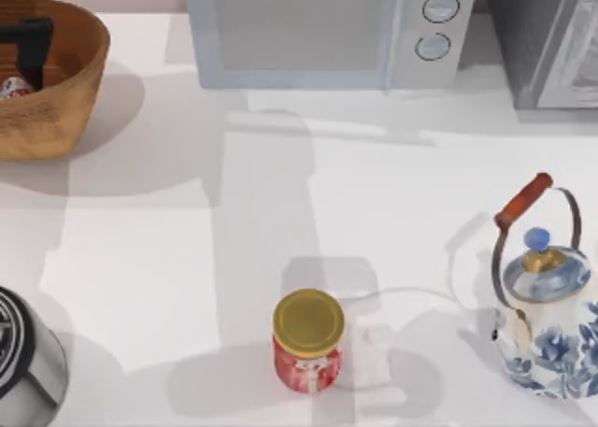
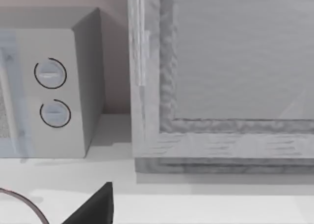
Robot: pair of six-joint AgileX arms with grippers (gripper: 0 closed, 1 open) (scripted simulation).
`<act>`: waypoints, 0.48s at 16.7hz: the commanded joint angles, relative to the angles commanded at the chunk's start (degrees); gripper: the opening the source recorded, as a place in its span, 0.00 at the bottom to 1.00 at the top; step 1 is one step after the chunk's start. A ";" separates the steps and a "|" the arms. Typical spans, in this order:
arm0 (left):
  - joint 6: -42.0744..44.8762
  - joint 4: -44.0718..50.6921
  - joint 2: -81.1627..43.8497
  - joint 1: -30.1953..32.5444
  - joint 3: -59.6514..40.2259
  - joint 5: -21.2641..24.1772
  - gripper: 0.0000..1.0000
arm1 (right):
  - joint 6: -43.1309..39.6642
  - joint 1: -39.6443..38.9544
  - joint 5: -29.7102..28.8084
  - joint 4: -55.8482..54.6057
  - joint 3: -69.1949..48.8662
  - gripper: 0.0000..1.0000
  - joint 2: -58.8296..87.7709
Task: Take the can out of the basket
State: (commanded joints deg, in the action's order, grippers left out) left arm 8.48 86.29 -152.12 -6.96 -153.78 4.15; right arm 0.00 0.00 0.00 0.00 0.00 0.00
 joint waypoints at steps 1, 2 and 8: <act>0.04 -0.10 0.08 -0.01 0.16 0.01 1.00 | 0.00 0.00 0.00 0.00 0.00 1.00 0.00; 0.16 -0.51 0.42 -0.04 0.86 0.03 1.00 | 0.00 0.00 0.00 0.00 0.00 1.00 0.00; 0.23 -8.41 2.99 -0.24 11.25 0.02 1.00 | 0.00 0.00 0.00 0.00 0.00 1.00 0.00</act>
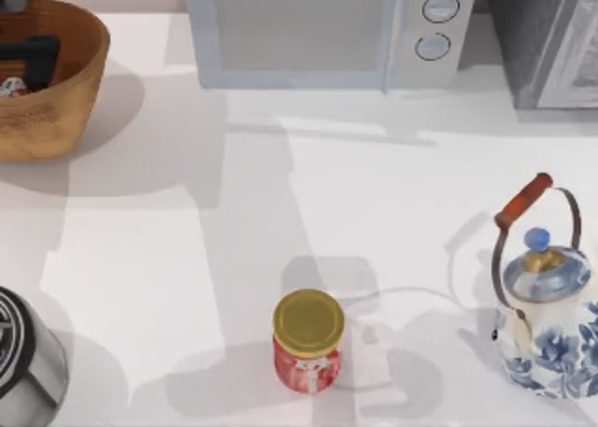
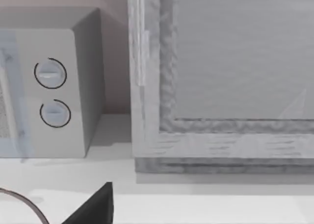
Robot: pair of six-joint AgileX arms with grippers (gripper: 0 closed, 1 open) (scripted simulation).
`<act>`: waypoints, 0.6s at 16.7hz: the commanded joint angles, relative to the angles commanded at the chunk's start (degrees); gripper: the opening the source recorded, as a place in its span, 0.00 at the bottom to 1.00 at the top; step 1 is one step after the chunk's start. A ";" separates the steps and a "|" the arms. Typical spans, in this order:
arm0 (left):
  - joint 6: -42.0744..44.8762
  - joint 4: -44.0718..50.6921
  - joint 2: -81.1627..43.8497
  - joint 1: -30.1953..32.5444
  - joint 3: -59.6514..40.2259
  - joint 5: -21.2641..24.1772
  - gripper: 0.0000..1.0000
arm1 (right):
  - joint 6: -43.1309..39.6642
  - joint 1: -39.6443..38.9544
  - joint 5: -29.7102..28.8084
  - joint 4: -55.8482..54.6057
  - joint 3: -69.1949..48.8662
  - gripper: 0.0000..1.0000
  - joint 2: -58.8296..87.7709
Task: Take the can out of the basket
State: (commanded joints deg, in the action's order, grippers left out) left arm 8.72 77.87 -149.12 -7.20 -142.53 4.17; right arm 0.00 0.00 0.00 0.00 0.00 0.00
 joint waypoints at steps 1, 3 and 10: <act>-0.08 -1.90 -0.10 0.10 1.80 -0.01 1.00 | 0.00 0.00 0.00 0.00 0.00 1.00 0.00; -0.33 -5.10 -0.75 0.49 4.40 -0.03 1.00 | 0.00 0.00 0.00 0.00 0.00 1.00 0.00; -0.59 -6.67 -1.31 0.74 5.38 -0.04 0.92 | 0.00 0.00 0.00 0.00 0.00 1.00 0.00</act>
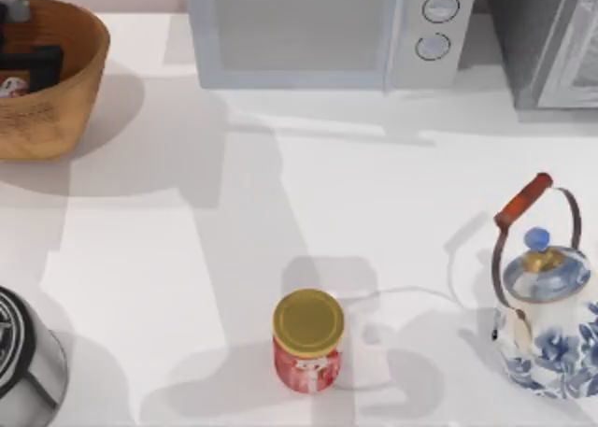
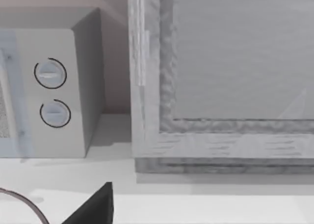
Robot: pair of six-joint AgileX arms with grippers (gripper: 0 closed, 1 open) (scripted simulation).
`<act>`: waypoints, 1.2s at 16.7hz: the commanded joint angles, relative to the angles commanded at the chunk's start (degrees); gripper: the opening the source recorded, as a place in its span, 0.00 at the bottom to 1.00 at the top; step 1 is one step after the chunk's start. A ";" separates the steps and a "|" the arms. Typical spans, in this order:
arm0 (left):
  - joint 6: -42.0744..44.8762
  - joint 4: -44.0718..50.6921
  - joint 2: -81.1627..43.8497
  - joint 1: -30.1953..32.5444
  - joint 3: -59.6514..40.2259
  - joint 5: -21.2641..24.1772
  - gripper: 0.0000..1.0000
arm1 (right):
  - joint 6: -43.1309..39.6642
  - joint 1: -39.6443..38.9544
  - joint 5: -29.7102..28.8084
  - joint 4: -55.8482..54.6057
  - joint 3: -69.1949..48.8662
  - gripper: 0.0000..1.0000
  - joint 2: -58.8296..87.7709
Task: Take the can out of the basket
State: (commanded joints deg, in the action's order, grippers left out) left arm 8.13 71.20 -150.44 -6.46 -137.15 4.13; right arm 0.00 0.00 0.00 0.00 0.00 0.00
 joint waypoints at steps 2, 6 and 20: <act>0.00 0.00 0.00 0.00 0.00 0.00 0.77 | 0.00 0.00 0.00 0.00 0.00 1.00 0.00; 0.00 0.00 0.00 0.00 0.00 0.00 0.47 | 0.00 0.00 0.00 0.00 0.00 1.00 0.00; 0.00 0.00 0.00 0.00 0.00 0.00 0.00 | 0.00 0.00 0.00 0.00 0.00 1.00 0.00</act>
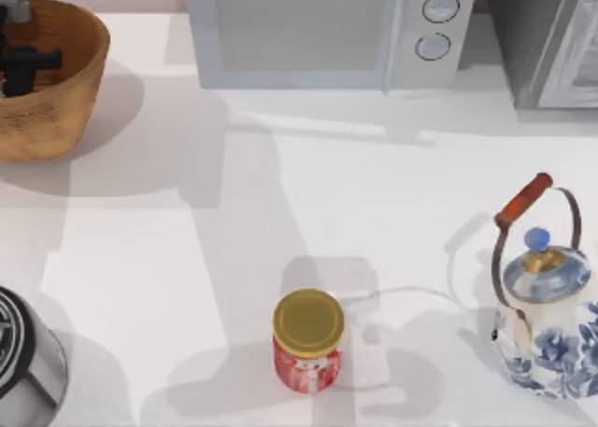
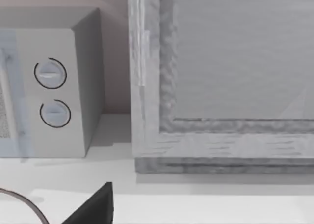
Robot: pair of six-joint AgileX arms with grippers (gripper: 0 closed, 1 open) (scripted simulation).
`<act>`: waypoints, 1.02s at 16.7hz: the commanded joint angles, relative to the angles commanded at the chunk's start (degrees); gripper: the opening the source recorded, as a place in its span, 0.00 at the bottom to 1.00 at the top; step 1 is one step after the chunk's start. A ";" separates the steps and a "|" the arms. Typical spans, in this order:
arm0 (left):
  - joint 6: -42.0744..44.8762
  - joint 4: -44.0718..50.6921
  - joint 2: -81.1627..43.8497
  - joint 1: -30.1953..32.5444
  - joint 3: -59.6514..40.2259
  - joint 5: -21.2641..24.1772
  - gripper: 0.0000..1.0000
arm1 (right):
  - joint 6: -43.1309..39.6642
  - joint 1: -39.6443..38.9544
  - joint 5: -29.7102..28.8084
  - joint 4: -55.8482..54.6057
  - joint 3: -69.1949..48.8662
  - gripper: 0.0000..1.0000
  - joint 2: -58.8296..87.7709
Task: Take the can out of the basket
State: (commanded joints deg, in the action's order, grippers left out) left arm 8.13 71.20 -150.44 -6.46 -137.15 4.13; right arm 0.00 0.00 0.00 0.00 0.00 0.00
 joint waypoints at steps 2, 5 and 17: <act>-0.67 0.34 3.47 -0.37 1.94 -0.47 0.00 | 0.00 0.00 0.00 0.00 0.00 1.00 0.00; -0.89 -1.04 5.76 -0.79 4.27 -0.94 0.00 | 0.00 0.00 0.00 0.00 0.00 1.00 0.00; -5.36 -30.30 53.64 -4.36 45.15 -2.83 0.00 | 0.00 0.00 0.00 0.00 0.00 1.00 0.00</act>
State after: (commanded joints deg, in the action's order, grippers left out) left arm 2.77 40.90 -96.79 -10.82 -92.00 1.30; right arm 0.00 0.00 0.00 0.00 0.00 0.00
